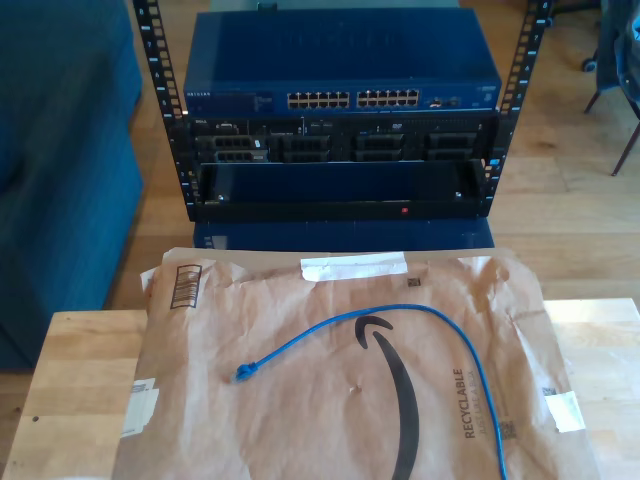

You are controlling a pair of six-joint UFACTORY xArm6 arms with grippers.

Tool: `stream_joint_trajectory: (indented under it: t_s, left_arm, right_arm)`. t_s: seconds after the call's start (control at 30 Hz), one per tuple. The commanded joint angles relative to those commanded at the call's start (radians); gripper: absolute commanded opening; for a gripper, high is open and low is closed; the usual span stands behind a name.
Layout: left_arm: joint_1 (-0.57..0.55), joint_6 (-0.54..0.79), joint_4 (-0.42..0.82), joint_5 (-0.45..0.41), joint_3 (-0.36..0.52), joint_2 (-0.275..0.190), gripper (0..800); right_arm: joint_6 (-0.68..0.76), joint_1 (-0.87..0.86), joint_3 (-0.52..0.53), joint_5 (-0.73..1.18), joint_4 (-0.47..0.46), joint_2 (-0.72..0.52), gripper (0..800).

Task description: Grab the cable and plug it in

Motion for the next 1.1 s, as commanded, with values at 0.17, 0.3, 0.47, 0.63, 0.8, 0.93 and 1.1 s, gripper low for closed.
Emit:
stream_joint_trajectory:
  t_s: [0.17, 0.3, 0.47, 0.63, 0.8, 0.93, 1.1]
  left_arm:
    - [-0.186, -0.183, -0.009, 0.061, -0.058, 0.0, 800]
    - [-0.342, -0.318, -0.037, 0.097, -0.104, 0.002, 800]
    - [-0.514, -0.479, -0.064, 0.138, -0.161, 0.006, 800]
    - [-0.635, -0.571, -0.066, 0.137, -0.173, 0.008, 800]
    - [-0.778, -0.733, -0.086, 0.135, -0.175, 0.015, 800]
    - [-0.868, -0.862, -0.087, 0.129, -0.196, 0.017, 800]
    - [-0.939, -0.959, -0.089, 0.126, -0.229, 0.018, 800]
  right_arm:
    - [0.216, 0.195, -0.101, 0.002, 0.0, 0.104, 797]
    - [0.396, 0.368, -0.204, 0.048, -0.002, 0.198, 797]
    - [0.565, 0.554, -0.307, 0.14, 0.0, 0.262, 797]
    - [0.713, 0.753, -0.308, 0.138, 0.003, 0.262, 797]
    - [0.859, 0.979, -0.336, 0.11, 0.003, 0.295, 796]
    - [0.973, 1.162, -0.377, 0.107, 0.005, 0.313, 796]
    - [1.131, 1.433, -0.428, 0.058, 0.005, 0.351, 796]
